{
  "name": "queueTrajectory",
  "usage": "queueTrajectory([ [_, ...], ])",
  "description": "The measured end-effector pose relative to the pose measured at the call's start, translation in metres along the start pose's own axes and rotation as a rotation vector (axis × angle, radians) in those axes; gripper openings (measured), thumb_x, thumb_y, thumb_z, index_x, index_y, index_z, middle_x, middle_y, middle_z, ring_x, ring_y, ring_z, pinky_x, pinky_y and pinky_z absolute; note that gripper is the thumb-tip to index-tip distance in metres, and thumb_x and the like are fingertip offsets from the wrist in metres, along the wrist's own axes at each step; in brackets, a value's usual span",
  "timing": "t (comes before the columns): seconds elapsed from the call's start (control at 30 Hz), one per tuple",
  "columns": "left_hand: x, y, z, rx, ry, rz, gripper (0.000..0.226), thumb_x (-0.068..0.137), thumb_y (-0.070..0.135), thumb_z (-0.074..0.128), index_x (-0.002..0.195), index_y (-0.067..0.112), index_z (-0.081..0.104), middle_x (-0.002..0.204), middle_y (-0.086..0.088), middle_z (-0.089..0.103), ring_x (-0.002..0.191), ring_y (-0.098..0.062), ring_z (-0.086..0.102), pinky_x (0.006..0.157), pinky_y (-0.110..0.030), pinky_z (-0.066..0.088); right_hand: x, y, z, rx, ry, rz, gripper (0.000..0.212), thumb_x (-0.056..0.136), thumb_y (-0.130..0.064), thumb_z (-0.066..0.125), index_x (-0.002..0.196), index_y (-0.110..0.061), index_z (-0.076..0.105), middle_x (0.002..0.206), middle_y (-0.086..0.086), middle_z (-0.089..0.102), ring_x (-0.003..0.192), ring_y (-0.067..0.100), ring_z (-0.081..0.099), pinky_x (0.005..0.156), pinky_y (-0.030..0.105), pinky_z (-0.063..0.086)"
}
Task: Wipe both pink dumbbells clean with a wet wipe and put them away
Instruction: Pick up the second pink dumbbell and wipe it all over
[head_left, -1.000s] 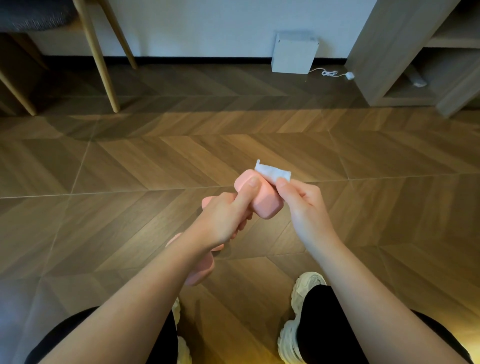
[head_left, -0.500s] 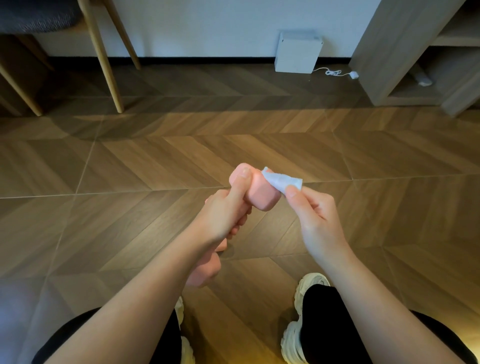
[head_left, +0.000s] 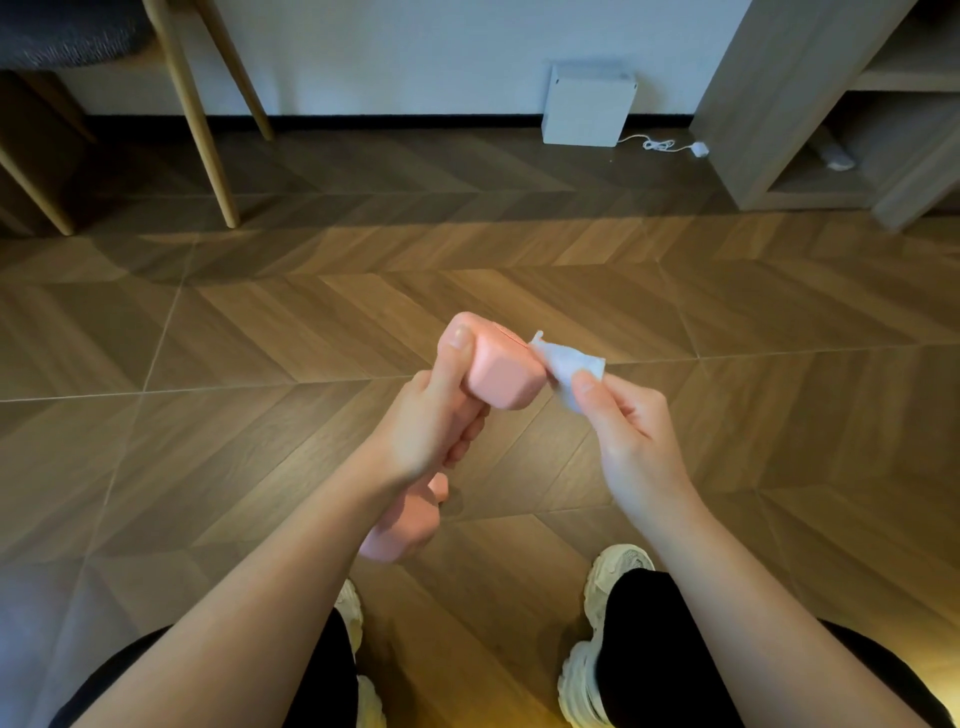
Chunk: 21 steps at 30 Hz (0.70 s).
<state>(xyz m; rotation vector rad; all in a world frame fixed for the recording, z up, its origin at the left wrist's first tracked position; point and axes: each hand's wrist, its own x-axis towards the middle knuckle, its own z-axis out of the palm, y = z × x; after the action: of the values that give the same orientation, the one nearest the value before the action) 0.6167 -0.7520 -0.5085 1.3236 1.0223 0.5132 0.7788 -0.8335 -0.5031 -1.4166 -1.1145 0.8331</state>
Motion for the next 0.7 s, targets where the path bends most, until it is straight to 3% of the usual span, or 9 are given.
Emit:
queueTrajectory([
  [0.07, -0.002, 0.001, 0.001, 0.033, -0.027, 0.055, 0.107, 0.061, 0.1, 0.028, 0.066, -0.007, 0.04, 0.055, -0.01, 0.039, 0.055, -0.021, 0.033, 0.055, -0.039, 0.027, 0.004, -0.003, 0.002, -0.005, 0.021, 0.031, 0.039, 0.094, -0.027, 0.045, 0.069, -0.039, 0.072, 0.066, -0.015, 0.059, 0.065, 0.004, 0.054, 0.063, 0.016, 0.042],
  [0.1, -0.004, 0.003, 0.001, 0.05, -0.036, 0.067, 0.103, 0.065, 0.097, 0.028, 0.066, -0.005, 0.039, 0.054, -0.007, 0.039, 0.054, -0.02, 0.033, 0.055, -0.038, 0.028, 0.007, -0.004, 0.004, -0.001, 0.029, 0.05, 0.039, 0.093, -0.03, 0.046, 0.065, -0.037, 0.071, 0.064, -0.004, 0.052, 0.065, 0.005, 0.045, 0.062, 0.016, 0.036],
  [0.2, -0.011, 0.005, 0.002, 0.166, -0.075, 0.066, 0.087, 0.073, 0.083, 0.026, 0.064, -0.002, 0.042, 0.05, 0.001, 0.04, 0.053, -0.018, 0.035, 0.054, -0.029, 0.031, 0.012, 0.001, 0.006, 0.046, -0.012, 0.074, 0.046, 0.09, -0.044, 0.05, 0.087, -0.004, 0.072, 0.073, 0.025, 0.055, 0.073, 0.02, 0.044, 0.071, 0.03, 0.034],
  [0.27, -0.014, 0.003, 0.002, 0.263, -0.09, 0.039, 0.069, 0.078, 0.079, 0.028, 0.05, 0.018, 0.046, 0.046, 0.009, 0.041, 0.05, -0.015, 0.037, 0.056, -0.024, 0.033, 0.014, 0.002, 0.008, 0.041, -0.024, 0.091, 0.055, 0.089, -0.045, 0.05, 0.094, 0.007, 0.068, 0.082, 0.033, 0.06, 0.074, 0.029, 0.05, 0.073, 0.034, 0.035],
  [0.4, -0.01, 0.0, 0.004, 0.366, -0.065, -0.048, 0.069, 0.09, 0.071, 0.032, 0.042, 0.024, 0.046, 0.043, 0.009, 0.047, 0.047, -0.012, 0.043, 0.059, -0.03, 0.037, 0.01, 0.0, 0.01, 0.037, -0.062, 0.085, 0.043, 0.094, -0.036, 0.048, 0.107, -0.004, 0.074, 0.104, 0.023, 0.07, 0.095, 0.029, 0.064, 0.085, 0.038, 0.046],
  [0.47, -0.006, -0.002, 0.006, 0.327, -0.031, -0.085, 0.071, 0.092, 0.073, 0.031, 0.044, 0.022, 0.043, 0.045, 0.005, 0.047, 0.047, -0.016, 0.043, 0.057, -0.028, 0.036, 0.009, 0.001, 0.009, 0.053, -0.062, 0.08, 0.043, 0.096, -0.03, 0.045, 0.113, 0.001, 0.07, 0.118, 0.027, 0.065, 0.115, 0.038, 0.058, 0.098, 0.045, 0.045],
  [0.53, -0.005, -0.004, 0.007, 0.217, 0.001, -0.123, 0.074, 0.082, 0.084, 0.03, 0.045, 0.022, 0.046, 0.05, 0.003, 0.045, 0.052, -0.02, 0.04, 0.058, -0.032, 0.034, 0.009, 0.0, 0.008, 0.051, -0.046, 0.068, 0.046, 0.096, -0.03, 0.044, 0.111, 0.006, 0.069, 0.119, 0.034, 0.06, 0.118, 0.047, 0.05, 0.1, 0.053, 0.039],
  [0.63, -0.004, -0.005, 0.006, 0.009, 0.027, -0.147, 0.092, 0.069, 0.095, 0.028, 0.074, 0.009, 0.06, 0.067, -0.004, 0.045, 0.064, -0.022, 0.036, 0.062, -0.044, 0.028, 0.009, 0.0, 0.007, 0.031, -0.041, 0.029, 0.039, 0.098, -0.033, 0.045, 0.114, -0.011, 0.073, 0.115, 0.041, 0.055, 0.112, 0.053, 0.053, 0.094, 0.062, 0.04],
  [0.7, -0.001, -0.003, 0.001, -0.08, 0.035, -0.113, 0.098, 0.067, 0.094, 0.025, 0.079, 0.003, 0.059, 0.069, -0.01, 0.047, 0.058, -0.021, 0.038, 0.057, -0.04, 0.031, 0.009, 0.004, 0.005, 0.008, -0.018, 0.046, 0.034, 0.096, -0.034, 0.048, 0.089, -0.016, 0.076, 0.086, 0.024, 0.069, 0.079, 0.021, 0.063, 0.071, 0.039, 0.048],
])
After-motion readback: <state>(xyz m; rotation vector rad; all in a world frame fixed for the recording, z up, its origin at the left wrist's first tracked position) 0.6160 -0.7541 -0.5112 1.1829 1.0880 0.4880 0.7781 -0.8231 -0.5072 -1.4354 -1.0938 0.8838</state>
